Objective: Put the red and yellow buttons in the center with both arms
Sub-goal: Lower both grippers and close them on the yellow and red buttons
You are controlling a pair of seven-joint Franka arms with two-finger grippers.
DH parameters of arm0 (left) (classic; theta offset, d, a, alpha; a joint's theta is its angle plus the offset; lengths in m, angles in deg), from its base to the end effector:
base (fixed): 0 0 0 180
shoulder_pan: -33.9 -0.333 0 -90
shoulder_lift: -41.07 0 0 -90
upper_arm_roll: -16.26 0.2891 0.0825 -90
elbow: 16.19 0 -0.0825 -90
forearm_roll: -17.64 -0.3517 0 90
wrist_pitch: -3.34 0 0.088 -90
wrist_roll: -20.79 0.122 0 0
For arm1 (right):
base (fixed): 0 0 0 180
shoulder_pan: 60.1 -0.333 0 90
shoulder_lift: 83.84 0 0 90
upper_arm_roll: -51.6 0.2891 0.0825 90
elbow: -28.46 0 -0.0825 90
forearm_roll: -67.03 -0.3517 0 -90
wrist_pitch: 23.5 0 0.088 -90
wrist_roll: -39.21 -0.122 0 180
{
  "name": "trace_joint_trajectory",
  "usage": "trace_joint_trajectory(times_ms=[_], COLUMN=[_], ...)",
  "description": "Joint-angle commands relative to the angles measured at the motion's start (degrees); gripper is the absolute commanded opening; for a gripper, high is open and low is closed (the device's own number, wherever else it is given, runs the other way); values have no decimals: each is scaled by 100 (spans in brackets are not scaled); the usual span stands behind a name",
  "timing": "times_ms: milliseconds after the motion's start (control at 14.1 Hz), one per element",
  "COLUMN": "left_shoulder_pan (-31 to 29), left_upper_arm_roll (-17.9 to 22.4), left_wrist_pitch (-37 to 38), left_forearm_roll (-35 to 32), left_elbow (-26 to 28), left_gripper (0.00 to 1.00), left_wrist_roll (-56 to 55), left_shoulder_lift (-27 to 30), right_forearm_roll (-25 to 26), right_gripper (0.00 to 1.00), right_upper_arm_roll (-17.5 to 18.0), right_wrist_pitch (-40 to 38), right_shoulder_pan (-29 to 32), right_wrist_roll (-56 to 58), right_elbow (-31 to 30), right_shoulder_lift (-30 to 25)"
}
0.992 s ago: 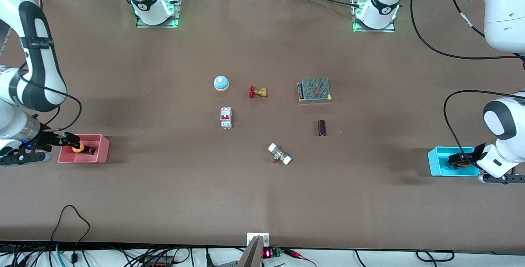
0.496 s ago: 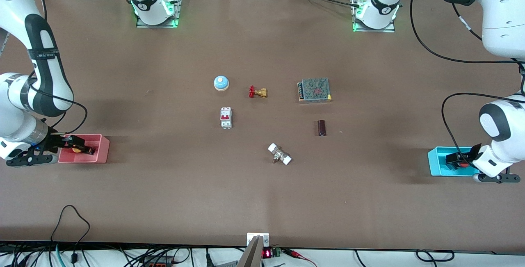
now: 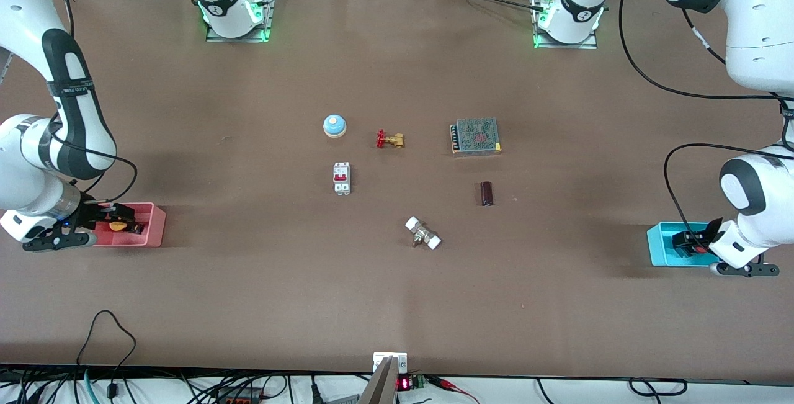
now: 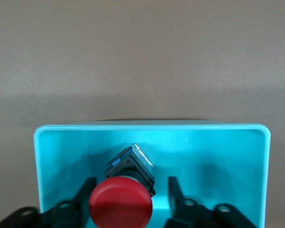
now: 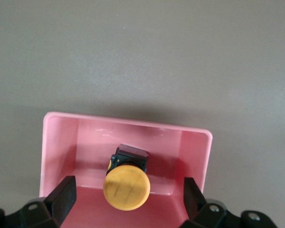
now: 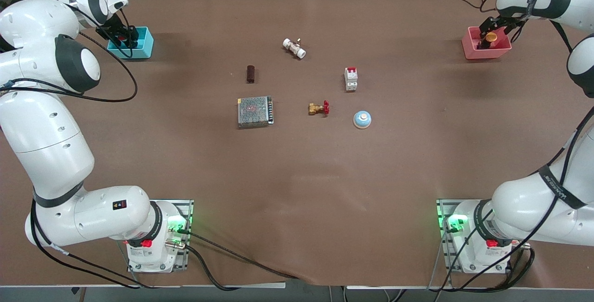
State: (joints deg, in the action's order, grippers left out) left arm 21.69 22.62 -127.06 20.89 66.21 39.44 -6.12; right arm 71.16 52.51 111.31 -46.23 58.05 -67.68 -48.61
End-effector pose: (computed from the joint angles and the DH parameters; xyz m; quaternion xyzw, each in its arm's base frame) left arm 0.6510 0.2034 0.1901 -0.9998 0.0006 -0.0032 0.0209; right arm 0.6307 -0.1480 0.2346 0.9965 0.0742 0.0230 0.0292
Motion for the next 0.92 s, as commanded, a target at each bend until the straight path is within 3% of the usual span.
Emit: trace_joint_trajectory(times_ms=[0, 213, 638, 850], left_shoulder_pan=[-9, 8, -9, -9], left_upper_arm_roll=[-21, -12, -12, -21], left_wrist_pitch=[24, 24, 24, 15], left_forearm_roll=[-53, -61, -61, -53], left_elbow=[-189, -189, -189, -189], left_gripper=[46, 38, 34, 39], left_wrist_roll=[130, 112, 218, 253], left_shoulder_lift=[-107, -98, -80, -89], right_forearm_roll=[123, 123, 150, 150], right_gripper=[100, 99, 58, 44], right_upper_arm_roll=[85, 85, 85, 85], right_wrist_pitch=[116, 168, 168, 168], right_shoulder_pan=[63, 63, 72, 80], right_wrist_roll=[94, 102, 278, 349], right_elbow=[-54, -54, -54, -54], right_shoulder_lift=[28, 63, 90, 99])
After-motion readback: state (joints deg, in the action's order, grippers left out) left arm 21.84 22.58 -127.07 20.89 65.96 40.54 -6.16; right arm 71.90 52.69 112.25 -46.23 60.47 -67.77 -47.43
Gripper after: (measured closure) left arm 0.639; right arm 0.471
